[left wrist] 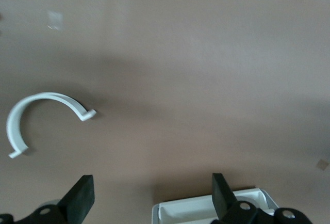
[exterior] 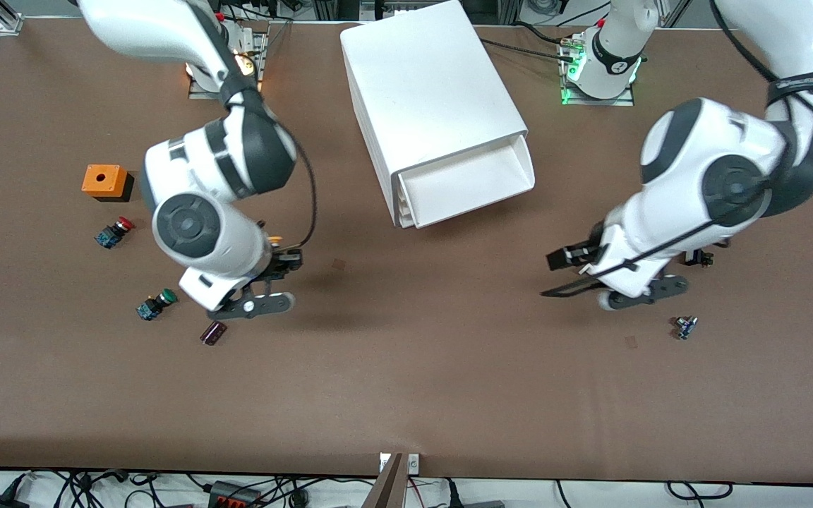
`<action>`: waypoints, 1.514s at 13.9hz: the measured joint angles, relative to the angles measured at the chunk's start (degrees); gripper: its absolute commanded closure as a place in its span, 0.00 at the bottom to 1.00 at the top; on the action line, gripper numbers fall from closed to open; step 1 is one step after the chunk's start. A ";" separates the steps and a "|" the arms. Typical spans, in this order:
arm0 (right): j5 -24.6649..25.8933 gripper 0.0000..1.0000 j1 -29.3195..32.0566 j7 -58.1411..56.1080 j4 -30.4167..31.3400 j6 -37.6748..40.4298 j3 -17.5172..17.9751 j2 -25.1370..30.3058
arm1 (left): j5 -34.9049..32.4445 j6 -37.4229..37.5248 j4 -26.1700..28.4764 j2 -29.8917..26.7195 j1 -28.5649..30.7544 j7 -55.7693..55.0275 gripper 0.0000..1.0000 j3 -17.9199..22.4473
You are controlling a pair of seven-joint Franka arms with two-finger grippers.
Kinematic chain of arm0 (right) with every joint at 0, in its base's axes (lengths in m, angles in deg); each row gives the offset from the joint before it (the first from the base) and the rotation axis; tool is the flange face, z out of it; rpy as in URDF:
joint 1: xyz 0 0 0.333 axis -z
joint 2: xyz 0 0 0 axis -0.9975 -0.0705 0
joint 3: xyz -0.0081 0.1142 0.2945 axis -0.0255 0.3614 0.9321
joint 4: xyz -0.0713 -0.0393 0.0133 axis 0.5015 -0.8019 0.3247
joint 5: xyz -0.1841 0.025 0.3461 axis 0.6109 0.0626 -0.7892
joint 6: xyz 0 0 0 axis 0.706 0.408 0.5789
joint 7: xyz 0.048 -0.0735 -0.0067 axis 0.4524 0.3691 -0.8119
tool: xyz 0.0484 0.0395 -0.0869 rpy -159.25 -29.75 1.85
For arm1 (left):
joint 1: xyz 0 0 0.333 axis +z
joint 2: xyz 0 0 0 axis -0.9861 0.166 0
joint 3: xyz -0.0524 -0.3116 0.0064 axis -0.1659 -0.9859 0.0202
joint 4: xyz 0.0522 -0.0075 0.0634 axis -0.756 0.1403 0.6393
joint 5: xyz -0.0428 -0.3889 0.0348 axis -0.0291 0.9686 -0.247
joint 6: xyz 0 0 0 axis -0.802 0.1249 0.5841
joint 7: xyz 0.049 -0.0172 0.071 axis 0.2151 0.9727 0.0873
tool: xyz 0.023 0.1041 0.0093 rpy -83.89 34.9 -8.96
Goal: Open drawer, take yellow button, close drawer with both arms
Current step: 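Push the drawer shut with the left gripper while the right gripper carries the button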
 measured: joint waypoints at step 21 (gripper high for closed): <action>-0.02 0.35 5.76 -9.48 25.70 -28.78 0.89 -3.51 | -5.10 -11.95 18.46 -3.11 -7.91 -18.84 0.00 -7.26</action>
